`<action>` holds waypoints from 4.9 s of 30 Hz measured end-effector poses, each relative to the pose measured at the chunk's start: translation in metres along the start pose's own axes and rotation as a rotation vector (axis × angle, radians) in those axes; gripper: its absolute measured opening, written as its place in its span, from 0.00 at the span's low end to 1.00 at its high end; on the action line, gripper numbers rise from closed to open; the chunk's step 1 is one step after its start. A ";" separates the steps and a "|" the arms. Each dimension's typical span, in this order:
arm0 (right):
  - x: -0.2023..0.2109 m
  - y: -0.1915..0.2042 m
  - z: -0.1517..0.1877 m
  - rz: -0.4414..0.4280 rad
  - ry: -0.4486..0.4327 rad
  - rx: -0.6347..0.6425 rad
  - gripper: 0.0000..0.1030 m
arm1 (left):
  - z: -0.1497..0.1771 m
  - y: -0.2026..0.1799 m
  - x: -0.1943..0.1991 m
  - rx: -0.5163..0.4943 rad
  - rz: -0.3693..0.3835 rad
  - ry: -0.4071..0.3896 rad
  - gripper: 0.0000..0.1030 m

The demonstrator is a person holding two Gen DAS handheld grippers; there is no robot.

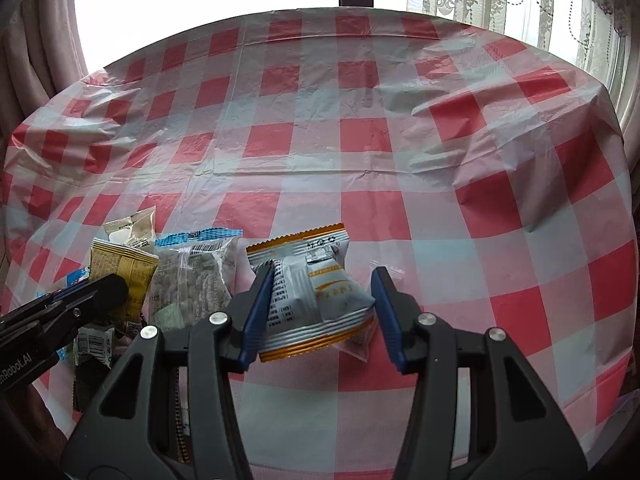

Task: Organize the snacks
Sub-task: 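Carry both bags to the white box, then open both tools to release the bags into the white box, then move both tools back over the snack pile on the table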

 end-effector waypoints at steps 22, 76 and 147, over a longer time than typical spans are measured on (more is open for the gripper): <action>0.064 -0.018 0.037 0.018 -0.018 -0.052 0.52 | 0.025 -0.050 0.036 -0.087 0.052 -0.018 0.17; 0.210 -0.234 0.215 0.350 0.033 -0.426 0.65 | 0.221 -0.257 0.009 -0.450 0.317 0.454 0.25; 0.075 -0.050 0.043 0.085 0.022 -0.156 0.67 | 0.021 0.003 0.051 -0.247 -0.075 0.056 0.67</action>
Point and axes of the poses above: each gripper's, at about its wrist camera, not at the fingertips, and x roughly against the way its jaws point, y to its left, z to its underside, the point moved 5 cm from there along -x, roughly the way its jaws point, and after that the axes turned 13 degrees about x, right-handed, at the moved point
